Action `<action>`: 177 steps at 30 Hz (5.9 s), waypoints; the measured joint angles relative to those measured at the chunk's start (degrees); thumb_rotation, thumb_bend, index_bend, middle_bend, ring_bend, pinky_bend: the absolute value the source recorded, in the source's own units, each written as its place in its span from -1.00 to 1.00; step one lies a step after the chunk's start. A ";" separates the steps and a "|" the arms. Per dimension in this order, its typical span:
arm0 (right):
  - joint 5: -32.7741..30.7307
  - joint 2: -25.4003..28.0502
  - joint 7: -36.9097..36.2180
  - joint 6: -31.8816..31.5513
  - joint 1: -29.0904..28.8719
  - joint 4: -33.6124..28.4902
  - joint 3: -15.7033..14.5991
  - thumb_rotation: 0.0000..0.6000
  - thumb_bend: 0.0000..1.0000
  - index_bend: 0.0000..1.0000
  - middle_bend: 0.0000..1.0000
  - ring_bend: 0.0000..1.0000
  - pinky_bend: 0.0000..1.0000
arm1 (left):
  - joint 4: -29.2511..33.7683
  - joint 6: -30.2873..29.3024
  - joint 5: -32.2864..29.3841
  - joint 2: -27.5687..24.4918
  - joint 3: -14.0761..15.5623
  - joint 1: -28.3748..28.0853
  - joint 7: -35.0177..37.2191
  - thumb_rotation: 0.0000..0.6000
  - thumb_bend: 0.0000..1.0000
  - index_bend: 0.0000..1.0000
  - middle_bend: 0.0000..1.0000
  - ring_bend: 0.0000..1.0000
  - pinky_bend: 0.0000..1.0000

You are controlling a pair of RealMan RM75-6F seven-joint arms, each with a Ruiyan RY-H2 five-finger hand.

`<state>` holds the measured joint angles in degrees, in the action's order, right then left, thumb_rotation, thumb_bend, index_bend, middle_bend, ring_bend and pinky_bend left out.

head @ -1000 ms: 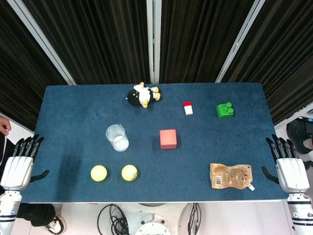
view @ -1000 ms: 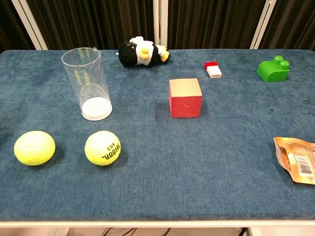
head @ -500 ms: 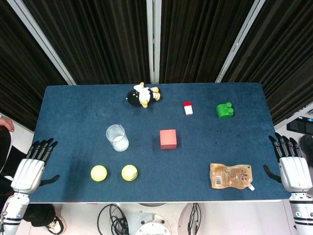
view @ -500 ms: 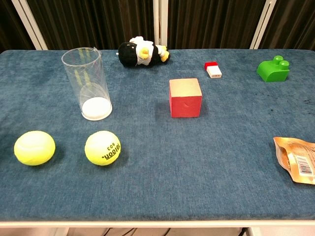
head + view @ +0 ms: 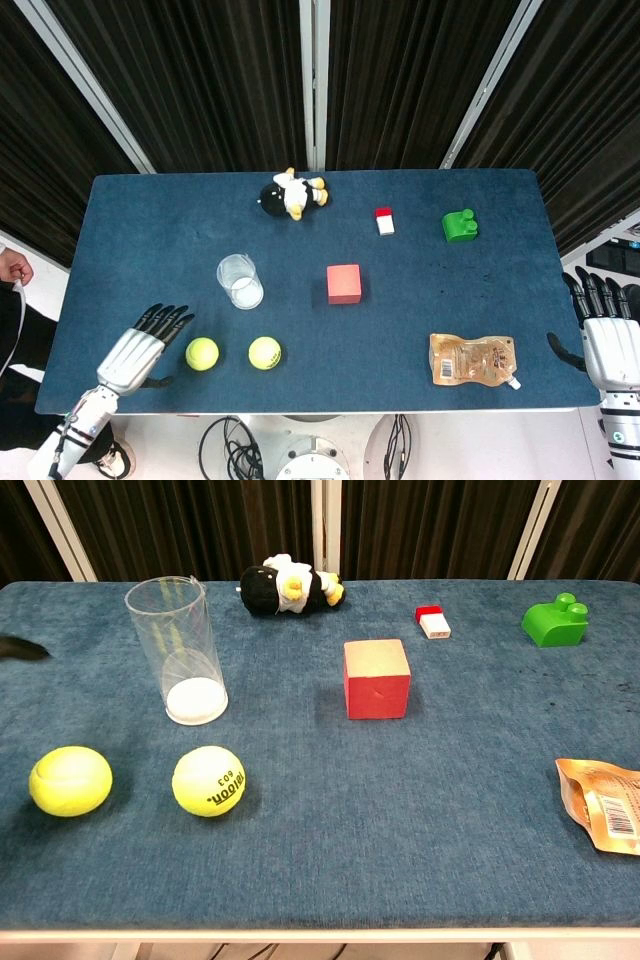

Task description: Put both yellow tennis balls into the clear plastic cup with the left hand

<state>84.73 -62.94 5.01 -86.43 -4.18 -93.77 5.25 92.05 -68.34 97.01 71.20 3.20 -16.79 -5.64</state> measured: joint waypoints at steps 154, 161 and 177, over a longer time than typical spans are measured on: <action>-2.36 1.34 -4.18 0.82 0.08 1.24 1.22 1.00 -0.58 -1.00 -1.00 -1.00 -1.00 | -9.76 -3.19 7.12 16.63 -0.38 -18.18 -4.41 1.00 -0.57 0.22 0.13 0.16 0.74; -1.55 1.19 -3.43 0.85 -0.23 0.59 1.09 1.00 -0.58 -1.00 -1.00 -1.00 -1.00 | 4.96 -6.44 4.95 5.10 -7.85 -19.22 -7.53 1.00 -0.57 0.22 0.14 0.18 0.75; -2.00 1.81 -4.07 0.20 0.20 0.30 1.30 1.00 -0.55 -1.00 -1.00 -1.00 -1.00 | -2.48 3.81 -11.37 5.17 -14.97 -24.57 -3.13 1.00 -0.57 0.20 0.12 0.16 0.73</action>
<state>82.73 -61.13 0.94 -86.23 -3.98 -93.47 6.55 89.56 -64.54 85.64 76.37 -11.77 -41.36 -8.77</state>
